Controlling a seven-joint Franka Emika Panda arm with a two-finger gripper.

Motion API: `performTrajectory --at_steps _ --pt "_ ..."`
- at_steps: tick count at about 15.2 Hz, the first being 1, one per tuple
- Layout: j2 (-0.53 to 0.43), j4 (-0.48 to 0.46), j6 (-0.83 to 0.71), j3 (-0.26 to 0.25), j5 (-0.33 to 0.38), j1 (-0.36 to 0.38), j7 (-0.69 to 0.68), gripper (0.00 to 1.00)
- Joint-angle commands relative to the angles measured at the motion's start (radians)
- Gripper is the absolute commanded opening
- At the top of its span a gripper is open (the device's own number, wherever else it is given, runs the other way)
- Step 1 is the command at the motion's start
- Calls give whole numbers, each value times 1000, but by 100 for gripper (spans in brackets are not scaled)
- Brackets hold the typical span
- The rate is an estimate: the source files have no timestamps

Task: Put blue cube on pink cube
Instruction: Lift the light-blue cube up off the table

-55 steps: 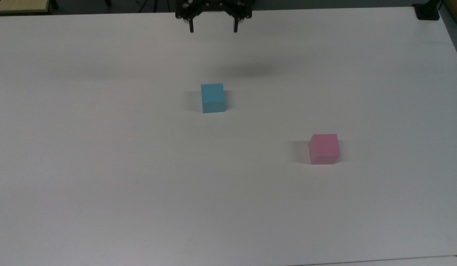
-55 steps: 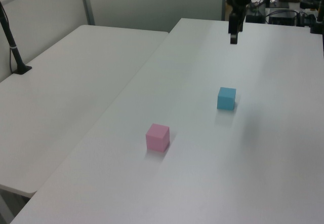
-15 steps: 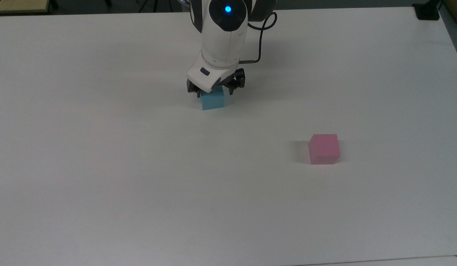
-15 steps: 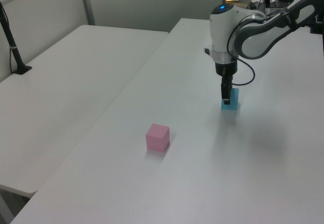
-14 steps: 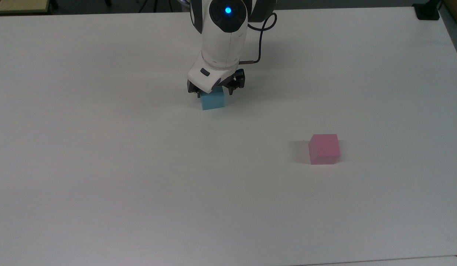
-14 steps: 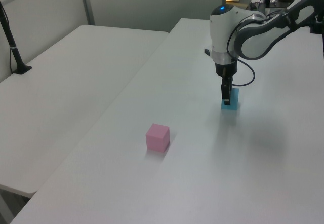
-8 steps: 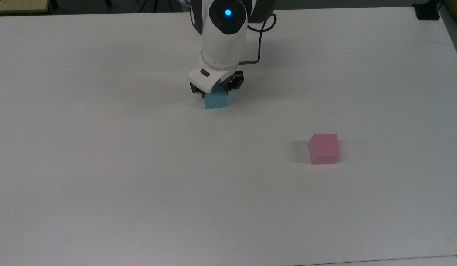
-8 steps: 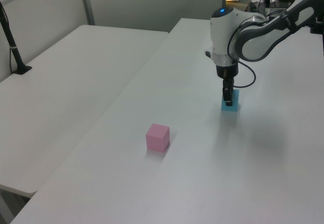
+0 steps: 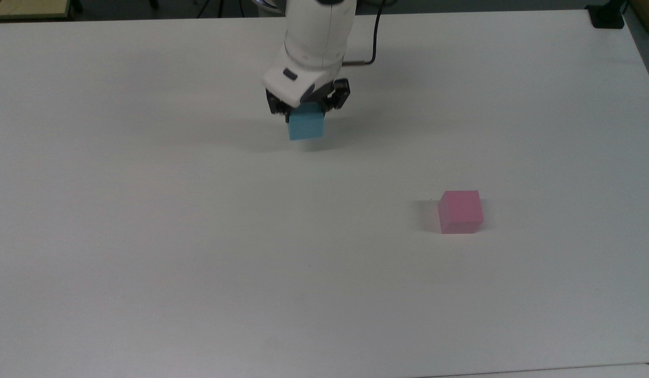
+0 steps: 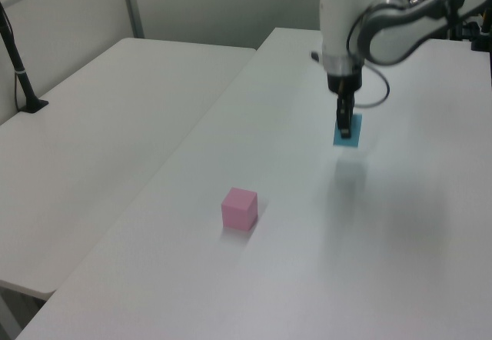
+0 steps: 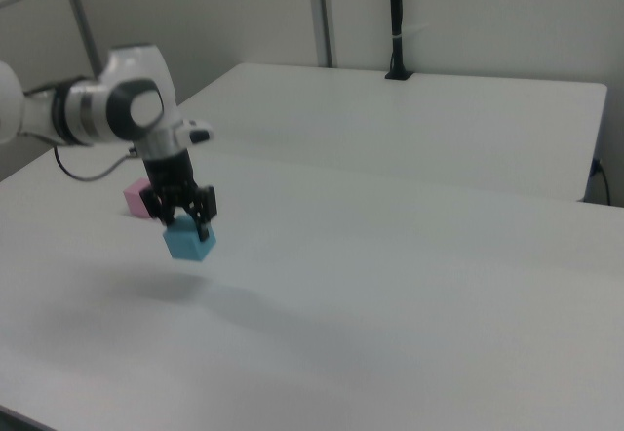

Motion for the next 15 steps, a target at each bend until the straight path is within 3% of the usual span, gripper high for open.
performTrajectory --at_steps 1,4,9,15 --pt "-41 173 -221 -6 7 28 0 20" --pt "-41 353 -375 -7 63 31 -1 22" --pt "-22 442 -415 -6 89 31 5 22" --pt "129 591 -365 -24 112 174 166 23"
